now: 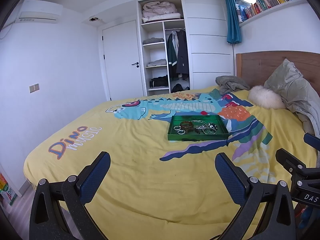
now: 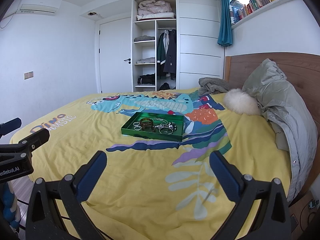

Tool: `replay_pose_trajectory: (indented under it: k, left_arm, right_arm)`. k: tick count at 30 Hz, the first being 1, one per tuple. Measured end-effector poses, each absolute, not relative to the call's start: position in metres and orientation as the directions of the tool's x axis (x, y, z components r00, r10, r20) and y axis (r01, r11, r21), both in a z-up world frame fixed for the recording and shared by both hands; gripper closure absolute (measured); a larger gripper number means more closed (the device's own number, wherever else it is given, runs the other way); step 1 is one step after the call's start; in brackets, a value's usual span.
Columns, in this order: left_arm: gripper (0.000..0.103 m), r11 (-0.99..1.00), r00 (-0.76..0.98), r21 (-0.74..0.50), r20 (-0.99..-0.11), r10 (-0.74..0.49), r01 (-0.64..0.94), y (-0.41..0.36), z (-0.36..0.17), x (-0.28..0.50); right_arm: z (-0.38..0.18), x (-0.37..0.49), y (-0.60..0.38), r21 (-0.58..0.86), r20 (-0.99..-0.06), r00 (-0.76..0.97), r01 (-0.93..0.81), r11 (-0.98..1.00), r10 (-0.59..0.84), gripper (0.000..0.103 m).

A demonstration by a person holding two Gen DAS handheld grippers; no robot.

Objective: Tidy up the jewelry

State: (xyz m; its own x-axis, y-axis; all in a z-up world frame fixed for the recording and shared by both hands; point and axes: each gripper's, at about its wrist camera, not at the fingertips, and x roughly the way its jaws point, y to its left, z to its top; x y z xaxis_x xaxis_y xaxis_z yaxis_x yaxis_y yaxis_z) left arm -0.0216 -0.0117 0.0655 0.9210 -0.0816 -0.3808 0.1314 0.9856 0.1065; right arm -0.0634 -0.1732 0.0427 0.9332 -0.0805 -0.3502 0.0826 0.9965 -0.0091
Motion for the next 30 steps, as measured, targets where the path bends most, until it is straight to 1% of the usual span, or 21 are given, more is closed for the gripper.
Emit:
replay_pose_trajectory:
  k: [30]
  left_arm:
    - [0.0, 0.985, 0.919, 0.103, -0.385, -0.086, 0.135, -0.0126, 0.0649, -0.0209]
  right_arm:
    - [0.0403, -0.0627, -0.1691, -0.01, -0.354, 0.932, 0.081, 0.997, -0.08, 0.0]
